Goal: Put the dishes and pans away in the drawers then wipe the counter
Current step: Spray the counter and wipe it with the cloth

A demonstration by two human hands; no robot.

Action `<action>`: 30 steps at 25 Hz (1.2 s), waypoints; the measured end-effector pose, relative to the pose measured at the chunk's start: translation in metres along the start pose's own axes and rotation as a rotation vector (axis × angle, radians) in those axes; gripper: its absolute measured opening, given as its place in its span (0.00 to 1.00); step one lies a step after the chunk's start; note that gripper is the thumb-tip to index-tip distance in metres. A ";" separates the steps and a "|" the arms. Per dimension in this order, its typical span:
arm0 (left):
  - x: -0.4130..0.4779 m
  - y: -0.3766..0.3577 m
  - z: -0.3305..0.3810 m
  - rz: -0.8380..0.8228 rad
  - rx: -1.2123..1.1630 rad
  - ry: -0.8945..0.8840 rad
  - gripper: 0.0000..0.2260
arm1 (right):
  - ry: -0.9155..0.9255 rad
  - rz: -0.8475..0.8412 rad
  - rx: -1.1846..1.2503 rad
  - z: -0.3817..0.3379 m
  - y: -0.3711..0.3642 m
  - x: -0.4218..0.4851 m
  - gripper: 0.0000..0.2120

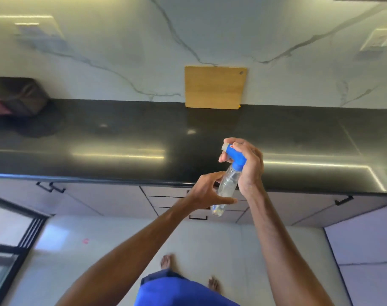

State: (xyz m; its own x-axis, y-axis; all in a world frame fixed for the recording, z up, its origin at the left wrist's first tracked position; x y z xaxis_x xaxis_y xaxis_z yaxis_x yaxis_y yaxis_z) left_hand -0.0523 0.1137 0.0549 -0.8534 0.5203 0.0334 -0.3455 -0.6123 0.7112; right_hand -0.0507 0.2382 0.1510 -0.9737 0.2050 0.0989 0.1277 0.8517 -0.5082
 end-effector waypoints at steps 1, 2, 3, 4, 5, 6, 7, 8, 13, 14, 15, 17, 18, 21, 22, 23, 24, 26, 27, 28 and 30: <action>-0.013 0.019 -0.016 0.030 0.002 0.016 0.32 | -0.029 -0.046 -0.006 0.013 -0.025 0.000 0.14; -0.027 0.040 -0.034 0.060 0.001 0.032 0.31 | -0.059 -0.092 -0.012 0.028 -0.051 0.002 0.14; -0.038 0.058 -0.049 0.079 -0.007 0.046 0.31 | -0.084 -0.132 -0.018 0.041 -0.073 0.002 0.14; -0.052 0.081 -0.067 0.099 -0.013 0.057 0.30 | -0.105 -0.171 -0.027 0.057 -0.102 0.003 0.14; -0.065 0.102 -0.086 0.115 -0.016 0.062 0.28 | -0.120 -0.211 -0.036 0.072 -0.130 0.003 0.14; -0.075 0.120 -0.101 0.124 -0.018 0.064 0.26 | -0.122 -0.244 -0.054 0.084 -0.153 0.004 0.15; -0.087 0.142 -0.120 0.125 -0.017 0.071 0.24 | -0.127 -0.269 -0.070 0.099 -0.182 0.003 0.15; -0.101 0.165 -0.143 0.124 -0.008 0.088 0.22 | -0.132 -0.287 -0.098 0.116 -0.212 0.001 0.16; -0.159 0.280 -0.237 0.122 0.044 0.143 0.24 | -0.289 -0.484 -0.281 0.188 -0.332 -0.003 0.19; -0.170 0.304 -0.254 0.092 0.062 0.152 0.24 | -0.316 -0.557 -0.321 0.201 -0.350 -0.002 0.18; -0.179 0.324 -0.270 0.059 0.080 0.161 0.24 | -0.348 -0.645 -0.358 0.211 -0.365 -0.002 0.17; -0.193 0.365 -0.305 -0.002 0.109 0.179 0.25 | -0.412 -0.805 -0.428 0.235 -0.396 0.000 0.19; -0.198 0.385 -0.327 -0.036 0.111 0.198 0.25 | -0.424 -0.837 -0.467 0.249 -0.416 0.004 0.19; -0.205 0.433 -0.377 -0.134 0.077 0.209 0.22 | -0.386 -0.814 -0.549 0.284 -0.469 0.020 0.17; -0.204 0.448 -0.391 -0.165 0.057 0.203 0.21 | -0.365 -0.789 -0.570 0.299 -0.486 0.027 0.16; -0.201 0.463 -0.408 -0.186 0.044 0.205 0.20 | -0.345 -0.761 -0.581 0.313 -0.503 0.035 0.16; -0.198 0.473 -0.421 -0.201 0.019 0.206 0.18 | -0.317 -0.727 -0.600 0.323 -0.512 0.039 0.15; -0.184 0.506 -0.463 -0.219 -0.002 0.220 0.17 | -0.212 -0.615 -0.657 0.356 -0.534 0.061 0.14; -0.178 0.519 -0.483 -0.210 0.016 0.232 0.17 | -0.158 -0.559 -0.688 0.370 -0.542 0.071 0.14; -0.172 0.535 -0.508 -0.181 0.041 0.250 0.18 | -0.114 -0.511 -0.725 0.387 -0.556 0.086 0.14; -0.169 0.567 -0.555 -0.081 0.096 0.312 0.21 | -0.054 -0.435 -0.796 0.417 -0.584 0.111 0.14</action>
State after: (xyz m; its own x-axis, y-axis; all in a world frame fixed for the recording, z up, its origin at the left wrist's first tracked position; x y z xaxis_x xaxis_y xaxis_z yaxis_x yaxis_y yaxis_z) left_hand -0.3206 -0.6515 0.0625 -0.9083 0.3484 -0.2316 -0.3910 -0.5099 0.7663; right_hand -0.3118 -0.4372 0.1018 -0.9715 -0.2180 0.0934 -0.1800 0.9343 0.3078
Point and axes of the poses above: each hand's wrist, its own x-axis towards the middle knuckle, its own y-axis out of the back of the hand, z = x × y, the point moved 3 cm from there along x, towards the middle knuckle, and after that the axes turned 9 degrees about x, right-handed, at the moved point
